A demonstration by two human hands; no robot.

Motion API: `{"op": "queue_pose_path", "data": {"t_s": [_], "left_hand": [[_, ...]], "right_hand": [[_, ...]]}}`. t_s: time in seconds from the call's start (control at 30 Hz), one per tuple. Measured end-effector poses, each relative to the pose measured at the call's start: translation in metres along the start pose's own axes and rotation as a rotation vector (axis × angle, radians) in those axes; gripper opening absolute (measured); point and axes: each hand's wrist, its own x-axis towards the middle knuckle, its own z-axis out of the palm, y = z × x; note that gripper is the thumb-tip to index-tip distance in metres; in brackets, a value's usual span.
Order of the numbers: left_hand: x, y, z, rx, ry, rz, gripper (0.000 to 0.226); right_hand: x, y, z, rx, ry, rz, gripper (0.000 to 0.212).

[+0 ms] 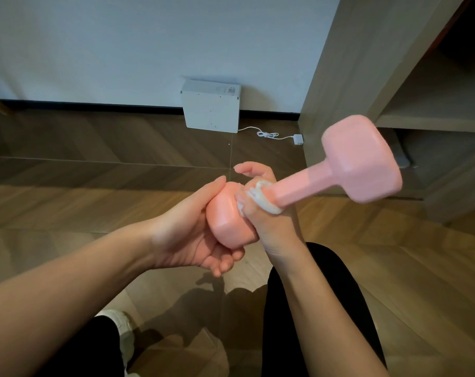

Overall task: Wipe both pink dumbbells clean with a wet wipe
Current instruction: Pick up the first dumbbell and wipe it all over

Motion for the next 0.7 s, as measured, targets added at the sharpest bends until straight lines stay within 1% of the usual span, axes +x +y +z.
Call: {"op": "queue_pose_path", "data": {"t_s": [0.07,0.2,0.27,0.33,0.37,0.43,0.5,0.53,0.6,0.63,0.7], "left_hand": [[0.004,-0.002,0.005,0.024,0.055,0.108,0.091],[0.009,-0.009,0.011,0.151,0.199,0.328,0.081],[0.009,-0.014,0.014,0.293,0.276,0.428,0.072],[0.008,-0.017,0.018,0.482,0.324,0.564,0.065],[0.007,-0.017,0.021,0.558,0.323,0.642,0.063],[0.008,-0.016,0.025,0.708,0.337,0.781,0.062],[0.011,-0.015,0.026,0.882,0.43,0.915,0.066],[0.011,-0.016,0.025,0.938,0.479,0.952,0.071],[0.011,-0.018,0.025,0.948,0.544,0.954,0.081],[0.01,-0.018,0.024,0.906,0.536,0.922,0.085],[0.007,-0.014,0.022,0.717,0.419,0.808,0.084]], "right_hand": [[-0.001,-0.005,0.001,0.011,0.074,-0.015,0.053],[-0.001,-0.004,0.001,0.068,0.157,0.008,0.05],[0.0,-0.007,0.008,0.146,0.182,0.023,0.04],[0.001,-0.012,0.013,0.286,0.204,0.016,0.027],[0.002,-0.013,0.011,0.306,0.205,0.027,0.027],[0.001,-0.014,0.006,0.298,0.192,0.081,0.037],[-0.002,-0.015,-0.001,0.349,0.178,0.136,0.038],[-0.002,-0.017,0.001,0.375,0.165,0.159,0.036],[-0.004,-0.021,0.001,0.391,0.153,0.194,0.037],[-0.003,-0.021,0.0,0.384,0.147,0.199,0.04],[-0.003,-0.023,-0.004,0.36,0.145,0.169,0.041]]}}
